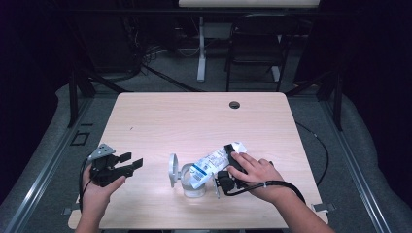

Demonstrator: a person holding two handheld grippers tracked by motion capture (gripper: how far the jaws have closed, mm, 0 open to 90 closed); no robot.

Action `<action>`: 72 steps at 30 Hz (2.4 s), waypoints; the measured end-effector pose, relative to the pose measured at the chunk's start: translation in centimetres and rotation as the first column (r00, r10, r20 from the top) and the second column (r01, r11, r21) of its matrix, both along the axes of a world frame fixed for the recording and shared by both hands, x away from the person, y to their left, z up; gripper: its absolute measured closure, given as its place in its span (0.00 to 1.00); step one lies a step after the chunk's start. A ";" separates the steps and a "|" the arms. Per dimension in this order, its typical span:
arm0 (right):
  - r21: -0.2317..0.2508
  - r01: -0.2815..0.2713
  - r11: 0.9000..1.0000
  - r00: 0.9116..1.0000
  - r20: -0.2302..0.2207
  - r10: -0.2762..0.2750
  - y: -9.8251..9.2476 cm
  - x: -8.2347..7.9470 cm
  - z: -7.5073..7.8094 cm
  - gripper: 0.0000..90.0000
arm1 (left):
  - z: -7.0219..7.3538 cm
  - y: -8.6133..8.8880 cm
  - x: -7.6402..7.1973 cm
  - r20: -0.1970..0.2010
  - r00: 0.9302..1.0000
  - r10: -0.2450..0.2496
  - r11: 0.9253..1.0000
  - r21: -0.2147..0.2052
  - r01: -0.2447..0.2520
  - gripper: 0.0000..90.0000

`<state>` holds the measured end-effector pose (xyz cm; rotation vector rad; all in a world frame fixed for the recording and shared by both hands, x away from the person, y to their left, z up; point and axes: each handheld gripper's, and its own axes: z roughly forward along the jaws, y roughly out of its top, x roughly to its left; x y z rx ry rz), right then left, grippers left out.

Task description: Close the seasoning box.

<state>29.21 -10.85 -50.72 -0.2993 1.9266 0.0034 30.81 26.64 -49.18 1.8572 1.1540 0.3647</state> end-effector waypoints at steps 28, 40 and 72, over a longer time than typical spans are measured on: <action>-0.026 -0.004 1.000 1.000 0.011 0.004 0.1 0.0 0.1 0.47 | -0.1 0.1 0.0 0.001 1.000 0.005 1.000 -0.006 -0.005 0.47; -0.030 -0.007 1.000 1.000 0.014 0.008 0.1 0.0 0.2 0.47 | -0.1 0.1 0.0 -0.001 1.000 0.008 1.000 -0.002 -0.008 0.47; -0.039 -0.025 0.999 1.000 0.018 0.025 0.1 0.1 0.2 0.47 | -0.2 0.2 0.1 -0.008 1.000 0.004 1.000 -0.003 -0.004 0.47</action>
